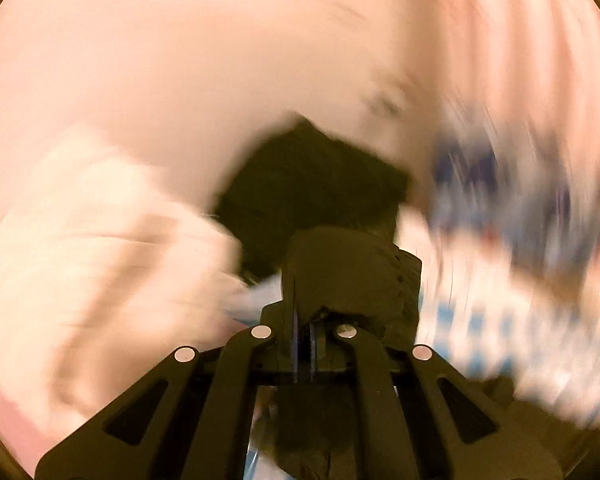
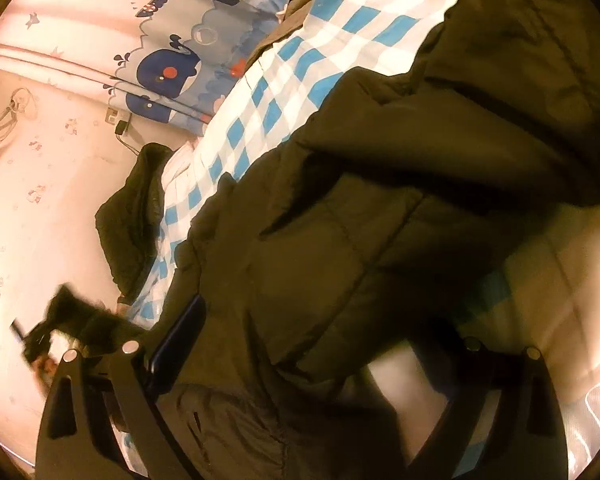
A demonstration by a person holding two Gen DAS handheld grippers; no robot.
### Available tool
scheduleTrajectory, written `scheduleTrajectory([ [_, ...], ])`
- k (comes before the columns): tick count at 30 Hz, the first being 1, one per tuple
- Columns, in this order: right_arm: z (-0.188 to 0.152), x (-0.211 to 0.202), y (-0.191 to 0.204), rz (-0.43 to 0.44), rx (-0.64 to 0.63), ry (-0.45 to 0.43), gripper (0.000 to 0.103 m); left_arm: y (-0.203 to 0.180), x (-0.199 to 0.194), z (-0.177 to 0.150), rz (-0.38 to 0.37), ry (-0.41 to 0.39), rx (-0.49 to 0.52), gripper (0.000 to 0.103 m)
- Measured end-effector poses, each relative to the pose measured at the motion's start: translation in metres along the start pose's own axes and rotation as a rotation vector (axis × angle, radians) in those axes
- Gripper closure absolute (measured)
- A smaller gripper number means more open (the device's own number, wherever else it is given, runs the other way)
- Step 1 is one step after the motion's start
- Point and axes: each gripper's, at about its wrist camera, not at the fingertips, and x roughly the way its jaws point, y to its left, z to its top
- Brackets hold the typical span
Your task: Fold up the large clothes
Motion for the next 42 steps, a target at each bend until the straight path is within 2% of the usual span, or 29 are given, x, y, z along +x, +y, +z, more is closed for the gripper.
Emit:
scheduleTrajectory([
  [2, -0.001, 0.001, 0.001, -0.018, -0.004, 0.002, 0.011, 0.079, -0.018, 0.022, 0.068, -0.006, -0.267, 0.084],
  [3, -0.002, 0.001, 0.001, -0.022, -0.005, 0.002, 0.011, 0.116, -0.023, 0.026, 0.109, 0.019, -0.373, 0.061],
  [4, -0.002, 0.001, 0.002, -0.027, -0.003, 0.004, 0.011, 0.139, -0.025, 0.027, 0.123, 0.039, -0.431, 0.053],
  [5, -0.002, 0.001, 0.002, -0.034, 0.001, 0.008, 0.011, 0.17, -0.031, 0.026, 0.144, 0.053, -0.495, 0.053],
  [6, -0.002, 0.001, 0.003, -0.042, 0.007, 0.014, 0.011, 0.186, -0.04, 0.025, 0.172, 0.036, -0.509, 0.052],
  [8, -0.004, -0.001, 0.005, -0.055, 0.024, 0.028, 0.011, 0.211, -0.073, 0.022, 0.25, -0.054, -0.486, 0.042],
  [9, -0.005, -0.003, 0.006, -0.057, 0.033, 0.033, 0.011, 0.217, -0.084, 0.021, 0.271, -0.077, -0.484, 0.03],
  [10, -0.006, -0.004, 0.007, -0.058, 0.039, 0.039, 0.011, 0.226, -0.101, 0.017, 0.304, -0.116, -0.489, 0.027],
  [12, -0.011, -0.01, 0.012, -0.063, 0.047, 0.063, 0.011, 0.221, -0.121, 0.008, 0.311, -0.145, -0.458, 0.027],
  [15, -0.026, -0.028, 0.027, -0.021, 0.017, 0.08, 0.011, 0.171, -0.13, -0.022, 0.21, -0.075, -0.201, 0.025],
  [16, -0.033, -0.035, 0.031, -0.011, 0.003, 0.084, 0.011, 0.14, -0.125, -0.047, 0.133, -0.002, -0.055, 0.022],
  [17, -0.044, -0.046, 0.038, 0.001, -0.021, 0.097, 0.011, 0.119, -0.125, -0.068, 0.085, 0.056, 0.037, 0.021],
  [18, -0.054, -0.055, 0.041, 0.006, -0.038, 0.109, 0.011, 0.092, -0.118, -0.102, 0.018, 0.148, 0.156, 0.02],
  [19, -0.065, -0.066, 0.043, 0.003, -0.056, 0.125, 0.011, 0.077, -0.114, -0.128, -0.032, 0.215, 0.221, 0.02],
  [20, -0.076, -0.079, 0.044, -0.007, -0.076, 0.142, 0.011, 0.062, -0.116, -0.172, -0.112, 0.328, 0.292, 0.02],
  [23, -0.103, -0.111, 0.037, -0.03, -0.104, 0.192, 0.011, 0.048, -0.111, -0.26, -0.237, 0.561, 0.373, 0.02],
  [25, -0.122, -0.132, 0.023, -0.044, -0.093, 0.242, 0.011, 0.057, -0.11, -0.305, -0.319, 0.717, 0.343, 0.02],
  [27, -0.138, -0.147, 0.007, -0.014, -0.053, 0.284, 0.011, 0.071, -0.106, -0.333, -0.373, 0.845, 0.262, 0.02],
  [29, -0.151, -0.154, -0.003, 0.017, -0.019, 0.317, 0.011, 0.08, -0.105, -0.355, -0.426, 0.933, 0.192, 0.02],
  [31, -0.163, -0.159, -0.011, 0.036, 0.0, 0.326, 0.011, 0.085, -0.107, -0.366, -0.473, 0.986, 0.146, 0.02],
  [36, -0.184, -0.162, -0.008, 0.135, 0.032, 0.377, 0.01, 0.087, -0.119, -0.387, -0.522, 1.036, 0.112, 0.018],
  [40, -0.201, -0.172, -0.002, 0.102, -0.004, 0.41, 0.01, 0.079, -0.123, -0.393, -0.505, 1.042, 0.094, 0.018],
  [42, -0.21, -0.173, -0.008, 0.148, 0.024, 0.434, 0.01, 0.08, -0.124, -0.397, -0.52, 1.053, 0.068, 0.018],
])
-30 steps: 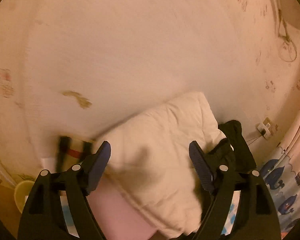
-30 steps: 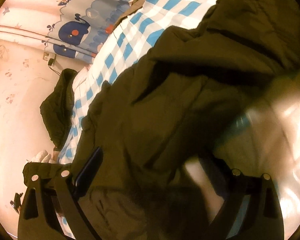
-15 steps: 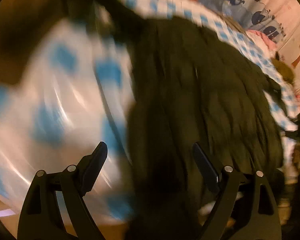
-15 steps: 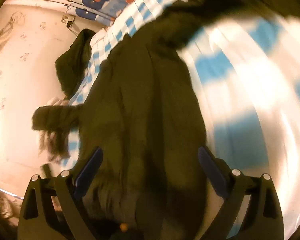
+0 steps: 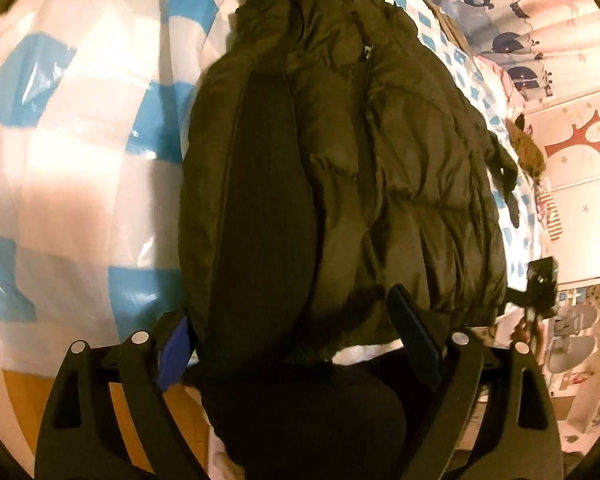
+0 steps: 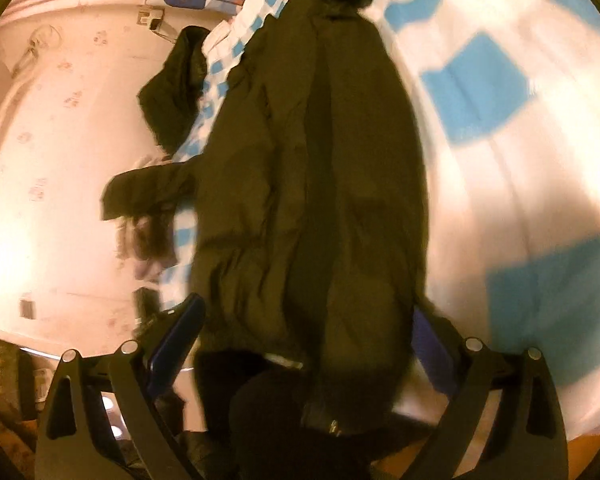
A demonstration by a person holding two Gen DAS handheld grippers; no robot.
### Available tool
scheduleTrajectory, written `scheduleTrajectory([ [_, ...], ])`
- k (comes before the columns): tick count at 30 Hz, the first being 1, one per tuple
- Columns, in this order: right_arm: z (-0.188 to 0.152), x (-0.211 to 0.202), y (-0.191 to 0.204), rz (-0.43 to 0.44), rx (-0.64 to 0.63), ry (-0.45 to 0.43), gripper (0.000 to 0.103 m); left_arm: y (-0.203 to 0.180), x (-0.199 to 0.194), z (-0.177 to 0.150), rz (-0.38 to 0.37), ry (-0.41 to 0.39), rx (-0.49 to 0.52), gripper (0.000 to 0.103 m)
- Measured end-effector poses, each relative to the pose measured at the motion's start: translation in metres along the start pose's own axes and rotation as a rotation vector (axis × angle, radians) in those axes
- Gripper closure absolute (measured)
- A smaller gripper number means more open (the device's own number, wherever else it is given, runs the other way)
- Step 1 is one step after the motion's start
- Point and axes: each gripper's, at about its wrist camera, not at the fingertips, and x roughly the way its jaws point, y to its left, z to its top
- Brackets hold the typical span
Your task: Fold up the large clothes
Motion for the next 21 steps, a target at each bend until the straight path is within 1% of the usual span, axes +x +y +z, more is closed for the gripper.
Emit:
scheduleTrajectory([
  [2, -0.007, 0.009, -0.005, 0.052, 0.022, 0.028, 0.01, 0.002, 0.007, 0.001, -0.014, 0.007, -0.026, 0.018],
  [4, -0.008, 0.018, -0.004, 0.093, 0.018, 0.03, 0.009, 0.007, 0.012, 0.001, -0.027, 0.003, -0.068, 0.018],
  [6, -0.006, 0.026, -0.003, 0.058, 0.019, 0.024, 0.007, 0.011, 0.014, 0.003, -0.016, -0.01, -0.089, 0.018],
  [7, -0.003, 0.03, -0.003, 0.032, 0.023, 0.026, 0.007, 0.013, 0.014, 0.003, -0.019, -0.021, -0.101, 0.018],
  [9, 0.001, 0.035, 0.001, 0.017, 0.008, 0.033, 0.006, 0.016, 0.013, 0.003, -0.034, -0.045, -0.12, 0.018],
  [10, 0.001, 0.036, 0.005, 0.013, -0.018, 0.026, 0.007, 0.016, 0.013, 0.003, -0.039, -0.055, -0.118, 0.018],
  [11, -0.001, 0.035, 0.011, 0.003, -0.05, 0.009, 0.011, 0.016, 0.013, 0.003, -0.043, -0.061, -0.113, 0.021],
  [12, -0.001, 0.034, 0.014, -0.003, -0.061, 0.001, 0.043, 0.015, 0.012, 0.002, -0.048, -0.063, -0.103, 0.039],
  [13, -0.002, 0.033, 0.017, -0.011, -0.059, -0.014, 0.088, 0.014, 0.012, 0.002, -0.052, -0.058, -0.098, 0.051],
  [14, -0.003, 0.03, 0.02, 0.012, -0.055, -0.037, 0.088, 0.014, 0.009, 0.001, -0.053, -0.062, -0.103, 0.057],
  [15, -0.004, 0.025, 0.024, 0.017, -0.074, -0.061, 0.088, 0.012, 0.004, 0.001, -0.062, -0.06, -0.101, 0.072],
  [16, -0.005, 0.022, 0.031, 0.02, -0.088, -0.081, 0.089, 0.01, -0.002, 0.002, -0.067, -0.061, -0.094, 0.08],
  [18, -0.006, 0.01, 0.049, 0.06, -0.12, -0.128, 0.09, 0.008, -0.014, 0.003, -0.092, -0.061, -0.105, 0.087],
  [19, -0.005, 0.004, 0.06, 0.075, -0.141, -0.149, 0.091, 0.008, -0.021, 0.003, -0.105, -0.061, -0.108, 0.093],
  [20, -0.004, -0.003, 0.07, 0.09, -0.162, -0.167, 0.091, 0.006, -0.032, 0.003, -0.138, -0.073, -0.108, 0.094],
  [21, -0.003, -0.009, 0.081, 0.1, -0.184, -0.177, 0.091, 0.003, -0.04, 0.004, -0.131, -0.079, -0.109, 0.093],
])
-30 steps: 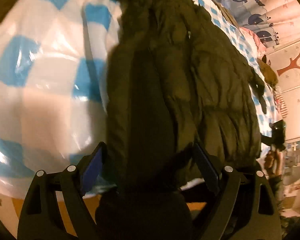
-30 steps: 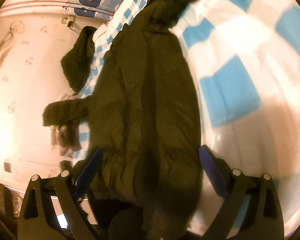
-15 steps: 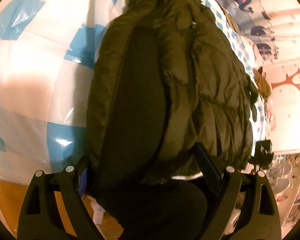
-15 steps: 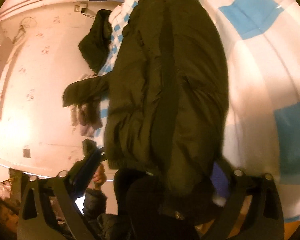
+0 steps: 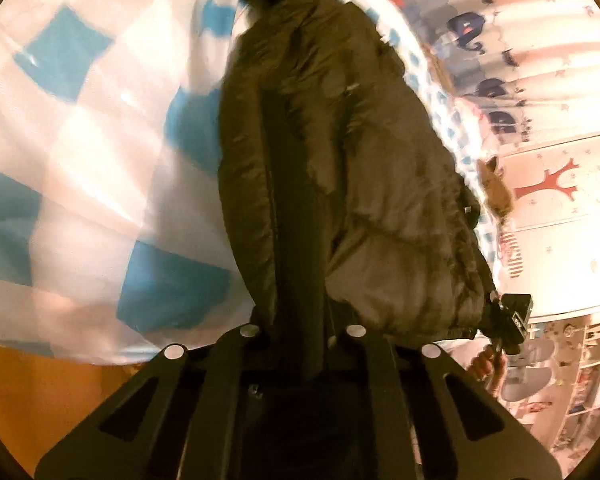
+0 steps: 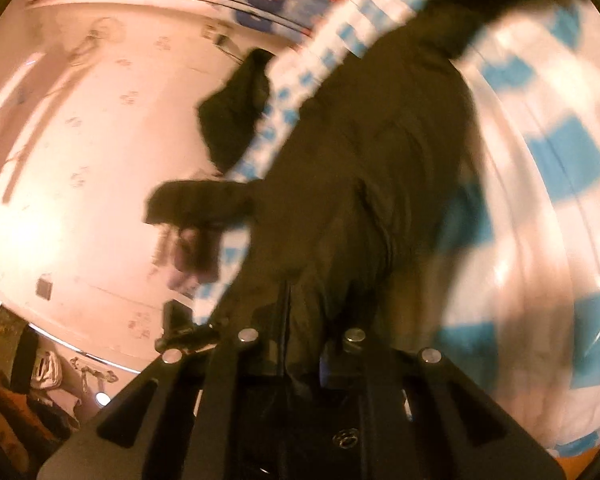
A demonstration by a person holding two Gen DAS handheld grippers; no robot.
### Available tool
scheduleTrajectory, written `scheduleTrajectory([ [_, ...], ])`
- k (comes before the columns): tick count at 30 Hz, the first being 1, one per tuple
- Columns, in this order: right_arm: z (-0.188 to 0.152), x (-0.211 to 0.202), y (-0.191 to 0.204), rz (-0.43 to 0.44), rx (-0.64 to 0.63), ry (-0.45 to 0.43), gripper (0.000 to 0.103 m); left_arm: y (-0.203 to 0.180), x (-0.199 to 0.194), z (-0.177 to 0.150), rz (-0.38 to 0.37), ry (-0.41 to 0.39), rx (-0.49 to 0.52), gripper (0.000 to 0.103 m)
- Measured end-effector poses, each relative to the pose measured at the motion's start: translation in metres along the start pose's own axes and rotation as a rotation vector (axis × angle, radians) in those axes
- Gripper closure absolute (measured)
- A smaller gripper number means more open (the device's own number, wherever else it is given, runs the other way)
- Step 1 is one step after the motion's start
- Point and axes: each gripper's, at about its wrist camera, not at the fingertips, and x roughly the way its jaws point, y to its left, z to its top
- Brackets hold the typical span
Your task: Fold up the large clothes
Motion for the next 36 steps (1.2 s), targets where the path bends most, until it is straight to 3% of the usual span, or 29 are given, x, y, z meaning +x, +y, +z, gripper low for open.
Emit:
scheduleTrajectory([
  [4, 0.006, -0.011, 0.029, 0.018, -0.053, -0.01, 0.091, -0.013, -0.026, 0.002, 0.007, -0.028, 0.021, 0.094],
  [7, -0.002, -0.028, 0.036, 0.019, -0.066, -0.022, 0.091, -0.011, -0.041, -0.005, -0.028, -0.029, 0.014, 0.095],
  [10, -0.017, -0.047, 0.022, -0.004, -0.032, -0.028, 0.091, -0.002, -0.048, -0.016, -0.059, -0.015, -0.006, 0.095],
  [12, -0.032, -0.051, -0.002, -0.046, 0.017, -0.007, 0.091, 0.007, -0.041, -0.023, -0.029, 0.027, 0.002, 0.094],
  [14, -0.051, -0.039, -0.044, -0.153, 0.088, 0.097, 0.09, 0.025, -0.016, -0.035, 0.082, 0.147, 0.036, 0.085],
  [15, -0.06, -0.036, -0.065, -0.205, 0.126, 0.14, 0.088, 0.034, -0.008, -0.038, 0.128, 0.183, 0.036, 0.069],
  [16, -0.069, -0.034, -0.086, -0.288, 0.162, 0.168, 0.078, 0.049, -0.004, -0.041, 0.191, 0.2, 0.013, 0.056],
  [17, -0.073, -0.036, -0.096, -0.32, 0.184, 0.165, 0.07, 0.058, -0.009, -0.041, 0.251, 0.186, -0.015, 0.056],
  [19, -0.075, -0.052, -0.099, -0.324, 0.204, 0.091, 0.064, 0.062, -0.034, -0.038, 0.387, 0.11, -0.014, 0.056],
  [21, -0.06, -0.062, -0.072, -0.402, 0.098, 0.027, 0.059, 0.05, -0.061, -0.028, 0.466, 0.015, 0.013, 0.056],
  [22, -0.049, -0.064, -0.059, -0.406, 0.054, -0.004, 0.051, 0.033, -0.074, -0.018, 0.512, -0.055, 0.054, 0.055],
  [23, -0.028, -0.061, -0.038, -0.375, -0.012, -0.053, 0.047, 0.017, -0.08, -0.009, 0.518, -0.107, 0.089, 0.053],
  [25, 0.0, -0.047, -0.011, -0.325, -0.1, -0.106, 0.036, -0.024, -0.082, 0.012, 0.446, -0.203, 0.174, 0.041],
  [28, 0.041, 0.004, 0.012, -0.251, -0.17, -0.095, 0.034, -0.092, -0.039, 0.042, 0.303, -0.254, 0.327, 0.037],
  [30, 0.054, 0.046, 0.002, -0.26, -0.186, -0.037, 0.033, -0.11, -0.004, 0.05, 0.277, -0.226, 0.389, 0.036],
  [33, 0.05, 0.104, -0.053, -0.339, -0.126, 0.093, 0.033, -0.101, 0.062, 0.06, 0.335, -0.16, 0.379, 0.036],
  [35, 0.049, 0.102, -0.07, -0.264, -0.095, 0.088, 0.033, -0.082, 0.104, 0.06, 0.419, -0.092, 0.386, 0.036],
  [36, 0.051, 0.095, -0.071, -0.244, -0.067, 0.095, 0.033, -0.085, 0.108, 0.056, 0.45, -0.102, 0.408, 0.036],
])
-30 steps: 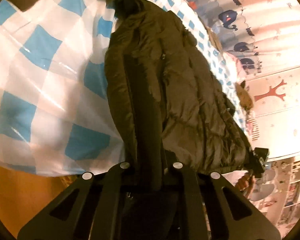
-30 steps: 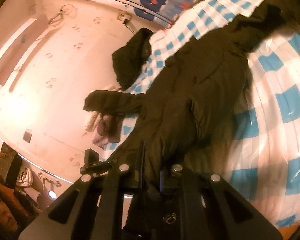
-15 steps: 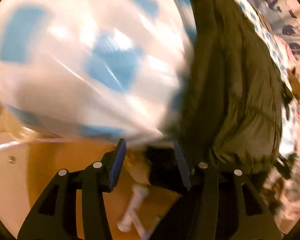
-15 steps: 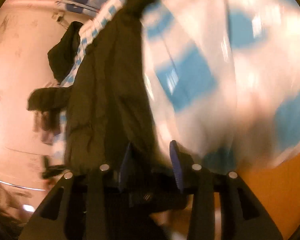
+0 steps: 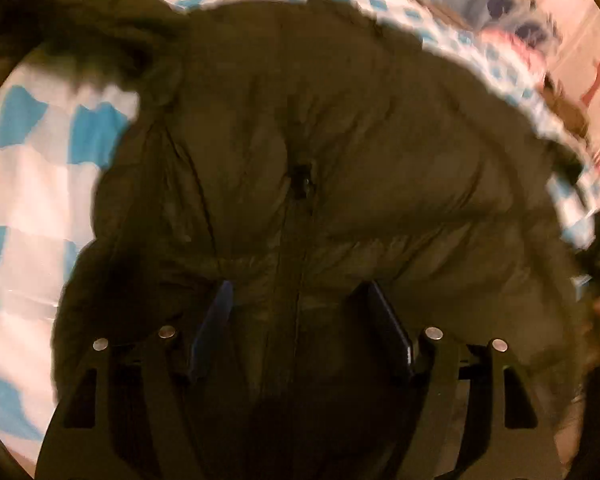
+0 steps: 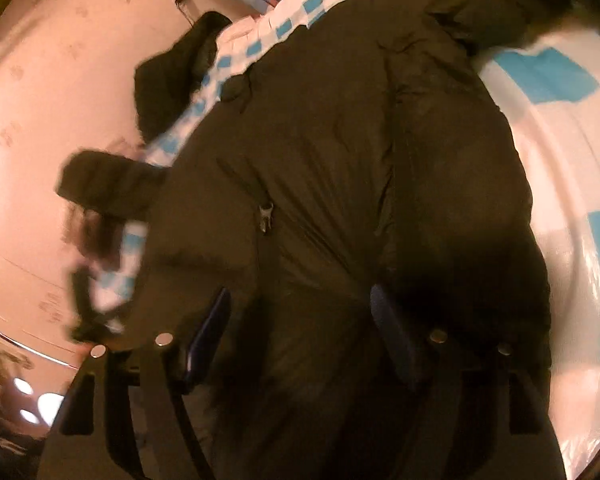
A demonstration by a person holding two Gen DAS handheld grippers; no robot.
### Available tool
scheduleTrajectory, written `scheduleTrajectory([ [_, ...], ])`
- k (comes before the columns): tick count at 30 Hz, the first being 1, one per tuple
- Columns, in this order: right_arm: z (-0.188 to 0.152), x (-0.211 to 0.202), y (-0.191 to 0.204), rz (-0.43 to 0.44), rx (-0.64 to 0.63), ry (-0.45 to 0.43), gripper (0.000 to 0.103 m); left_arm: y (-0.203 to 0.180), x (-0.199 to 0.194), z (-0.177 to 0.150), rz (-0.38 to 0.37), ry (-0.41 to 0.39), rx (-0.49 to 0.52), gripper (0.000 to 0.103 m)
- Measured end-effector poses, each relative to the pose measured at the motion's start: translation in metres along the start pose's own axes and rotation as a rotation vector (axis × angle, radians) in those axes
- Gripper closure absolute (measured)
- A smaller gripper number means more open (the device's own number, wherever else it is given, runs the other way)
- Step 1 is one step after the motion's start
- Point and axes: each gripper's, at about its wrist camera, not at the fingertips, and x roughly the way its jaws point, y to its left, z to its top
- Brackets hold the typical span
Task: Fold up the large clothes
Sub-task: 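Grasp the sleeve cuff with the right tool and pull it outward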
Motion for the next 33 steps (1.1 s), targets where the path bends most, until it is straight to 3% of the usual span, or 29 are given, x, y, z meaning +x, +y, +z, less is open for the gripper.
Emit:
scheduleTrajectory([
  [2, 0.005, -0.025, -0.004, 0.065, 0.049, -0.022, 0.033, -0.013, -0.012, 0.006, 0.06, 0.0, 0.023, 0.036],
  [3, 0.01, -0.056, -0.007, 0.129, 0.042, -0.097, 0.033, -0.019, -0.023, 0.012, 0.066, -0.028, 0.022, 0.036],
  [5, 0.021, -0.101, -0.018, 0.154, 0.062, -0.211, 0.023, -0.039, -0.048, 0.031, 0.071, -0.115, 0.043, 0.035],
  [6, 0.028, -0.134, -0.038, 0.182, 0.119, -0.304, 0.015, -0.056, -0.062, 0.043, 0.068, -0.17, 0.069, 0.03],
  [9, 0.041, -0.198, -0.099, 0.235, 0.302, -0.498, 0.013, -0.105, -0.08, 0.07, 0.023, -0.298, 0.103, 0.017],
  [11, 0.048, -0.231, -0.137, 0.187, 0.404, -0.611, 0.013, -0.136, -0.082, 0.087, -0.044, -0.349, 0.098, 0.016],
  [13, 0.05, -0.249, -0.166, 0.166, 0.487, -0.667, 0.013, -0.158, -0.072, 0.1, -0.101, -0.371, 0.06, 0.016],
  [17, 0.056, -0.263, -0.209, 0.137, 0.597, -0.722, 0.013, -0.193, -0.043, 0.112, -0.209, -0.394, -0.024, 0.016],
  [22, 0.069, -0.255, -0.231, 0.039, 0.627, -0.687, 0.013, -0.199, -0.02, 0.087, -0.143, -0.481, 0.032, 0.016],
  [25, 0.071, -0.257, -0.23, -0.025, 0.597, -0.694, 0.013, -0.193, -0.001, 0.09, -0.139, -0.448, 0.023, 0.016],
  [27, 0.074, -0.255, -0.239, -0.027, 0.624, -0.727, 0.013, -0.192, -0.003, 0.091, -0.149, -0.458, 0.013, 0.016],
  [30, 0.077, -0.257, -0.246, -0.015, 0.647, -0.78, 0.013, -0.196, -0.016, 0.085, -0.099, -0.539, 0.055, 0.016],
  [32, 0.081, -0.259, -0.247, -0.039, 0.636, -0.78, 0.016, -0.199, -0.021, 0.083, -0.072, -0.576, 0.07, 0.015],
  [33, 0.083, -0.258, -0.248, -0.055, 0.632, -0.778, 0.024, -0.199, -0.023, 0.083, -0.069, -0.582, 0.072, 0.015],
])
